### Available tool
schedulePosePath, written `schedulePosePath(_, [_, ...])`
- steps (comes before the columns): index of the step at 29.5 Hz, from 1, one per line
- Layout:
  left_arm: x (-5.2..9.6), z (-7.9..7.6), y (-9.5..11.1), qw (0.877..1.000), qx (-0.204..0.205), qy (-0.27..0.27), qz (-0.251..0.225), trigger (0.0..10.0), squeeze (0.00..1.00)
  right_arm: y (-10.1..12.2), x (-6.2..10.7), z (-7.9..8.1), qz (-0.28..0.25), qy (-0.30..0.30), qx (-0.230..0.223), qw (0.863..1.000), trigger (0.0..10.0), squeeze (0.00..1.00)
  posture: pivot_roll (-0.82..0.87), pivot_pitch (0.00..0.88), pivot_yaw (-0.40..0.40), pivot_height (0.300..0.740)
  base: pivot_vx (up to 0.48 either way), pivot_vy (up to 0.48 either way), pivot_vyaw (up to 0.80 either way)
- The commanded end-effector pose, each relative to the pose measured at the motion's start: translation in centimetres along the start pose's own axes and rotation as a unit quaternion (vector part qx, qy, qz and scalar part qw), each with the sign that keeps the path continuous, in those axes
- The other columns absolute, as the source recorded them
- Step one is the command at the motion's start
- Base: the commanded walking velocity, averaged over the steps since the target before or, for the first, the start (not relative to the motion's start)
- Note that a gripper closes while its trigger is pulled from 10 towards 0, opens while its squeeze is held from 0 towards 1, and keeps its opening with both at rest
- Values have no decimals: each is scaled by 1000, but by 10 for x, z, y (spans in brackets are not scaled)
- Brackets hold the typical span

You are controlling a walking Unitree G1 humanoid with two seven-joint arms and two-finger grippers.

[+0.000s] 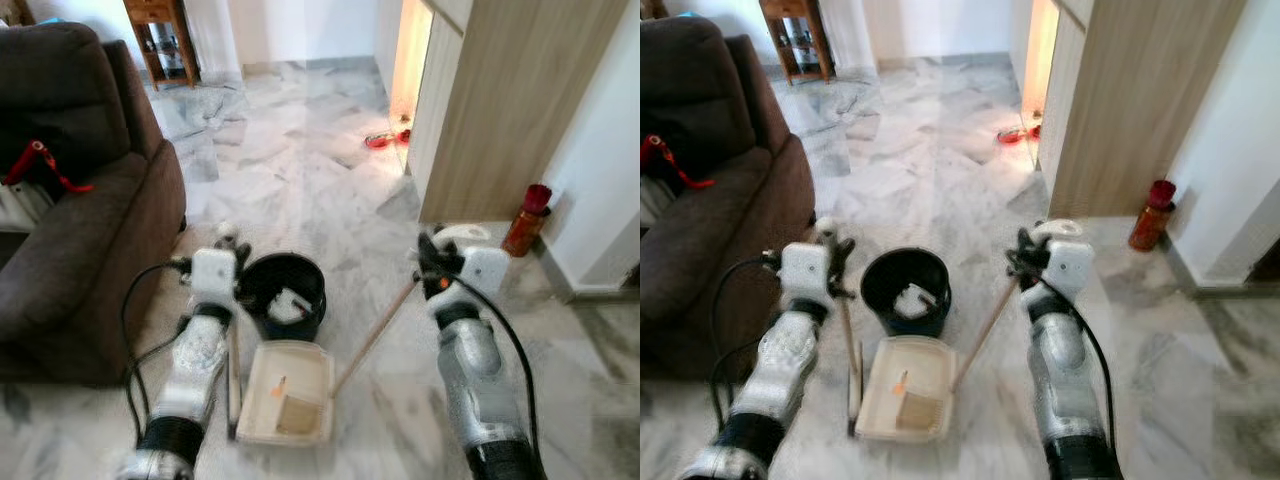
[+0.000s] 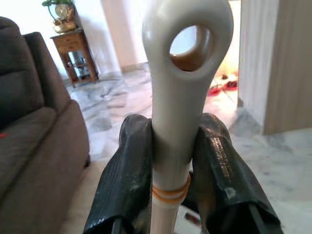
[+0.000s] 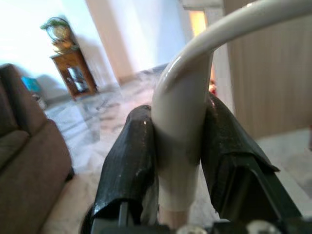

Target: Sweep floor

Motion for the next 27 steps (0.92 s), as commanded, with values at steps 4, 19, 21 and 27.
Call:
schedulePosePath(4, [-3, 13, 9, 1000, -2, 18, -24, 10000, 0, 24, -7, 12, -50, 30, -5, 998, 10000, 0, -71, 0, 40, 740, 0, 0, 0])
schedulePosePath(19, [-5, 11, 10, 1000, -1, 13, -28, 10000, 0, 61, -9, 11, -102, 67, -8, 992, 10000, 0, -77, 0, 45, 740, 0, 0, 0])
schedulePosePath(21, [-5, 11, 10, 1000, -1, 13, -28, 10000, 0, 68, -10, 15, -112, 75, -9, 991, 10000, 0, -77, 0, 45, 740, 0, 0, 0])
schedulePosePath(27, [-5, 11, 11, 1000, -1, 13, -28, 10000, 0, 103, -13, 38, -163, 110, -37, 980, 10000, 0, -76, 0, 48, 740, 0, 0, 0])
Point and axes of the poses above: a point about 5 cm out from each wrist's last joint towards the gripper, its own x axis pointing back from the gripper into the wrist, its own y axis along the axis of the wrist's last joint, z = x × y, the point moved 3 cm from there along -x, pointing out of the wrist towards the gripper, and after that the axes turned 13 degrees about -x, right-handed, at the moved point
